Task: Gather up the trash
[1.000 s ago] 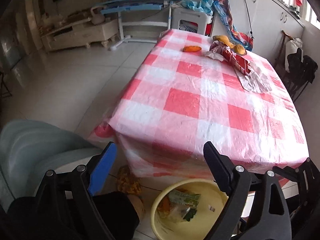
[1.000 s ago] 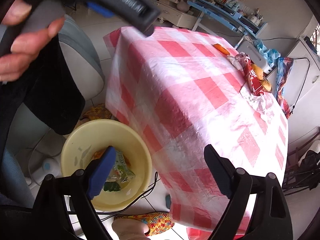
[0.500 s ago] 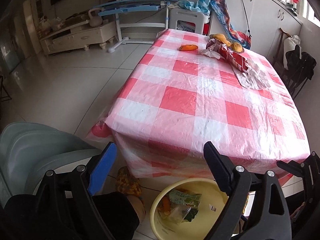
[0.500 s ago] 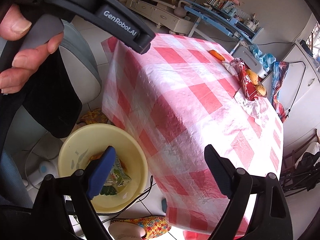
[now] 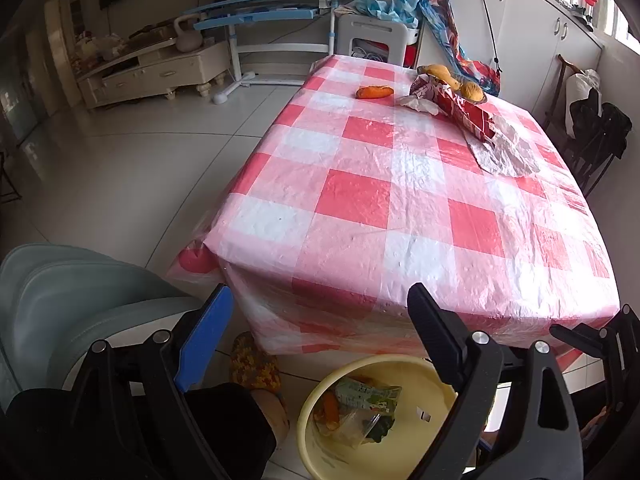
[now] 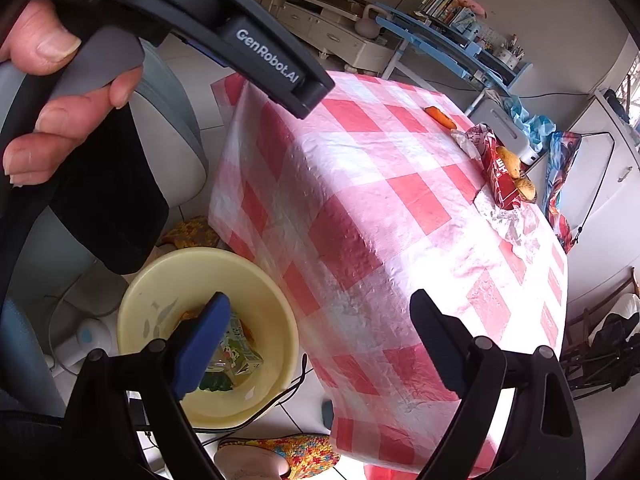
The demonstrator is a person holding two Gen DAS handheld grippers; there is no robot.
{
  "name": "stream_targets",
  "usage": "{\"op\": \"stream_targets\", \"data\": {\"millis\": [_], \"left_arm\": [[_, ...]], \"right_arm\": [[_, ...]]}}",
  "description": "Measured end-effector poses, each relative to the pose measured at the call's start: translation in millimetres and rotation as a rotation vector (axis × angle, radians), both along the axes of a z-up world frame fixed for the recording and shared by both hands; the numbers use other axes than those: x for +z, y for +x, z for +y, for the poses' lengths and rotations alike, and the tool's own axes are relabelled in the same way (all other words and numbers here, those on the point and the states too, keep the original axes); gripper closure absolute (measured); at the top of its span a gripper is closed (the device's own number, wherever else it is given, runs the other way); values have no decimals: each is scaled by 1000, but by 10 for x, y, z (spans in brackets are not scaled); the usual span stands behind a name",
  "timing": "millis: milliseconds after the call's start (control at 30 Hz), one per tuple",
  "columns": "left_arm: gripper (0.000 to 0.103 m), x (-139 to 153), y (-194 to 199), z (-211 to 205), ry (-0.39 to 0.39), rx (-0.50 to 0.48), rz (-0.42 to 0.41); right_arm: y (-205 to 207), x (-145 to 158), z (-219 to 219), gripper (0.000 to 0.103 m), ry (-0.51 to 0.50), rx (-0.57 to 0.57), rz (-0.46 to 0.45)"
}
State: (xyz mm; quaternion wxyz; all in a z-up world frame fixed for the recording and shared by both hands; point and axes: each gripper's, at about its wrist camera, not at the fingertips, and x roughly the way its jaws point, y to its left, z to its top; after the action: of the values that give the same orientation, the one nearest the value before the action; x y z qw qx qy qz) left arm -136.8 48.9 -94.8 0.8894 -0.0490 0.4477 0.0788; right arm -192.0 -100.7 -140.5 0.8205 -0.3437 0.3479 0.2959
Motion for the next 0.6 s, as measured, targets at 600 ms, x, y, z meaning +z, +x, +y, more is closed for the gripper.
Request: {"op": "stream_targets", "data": {"millis": [600], "left_arm": [[17,12,48,-95,3,-27,-19]], "right_arm": [[-45,-32,43,16,-16,28,-1]]}}
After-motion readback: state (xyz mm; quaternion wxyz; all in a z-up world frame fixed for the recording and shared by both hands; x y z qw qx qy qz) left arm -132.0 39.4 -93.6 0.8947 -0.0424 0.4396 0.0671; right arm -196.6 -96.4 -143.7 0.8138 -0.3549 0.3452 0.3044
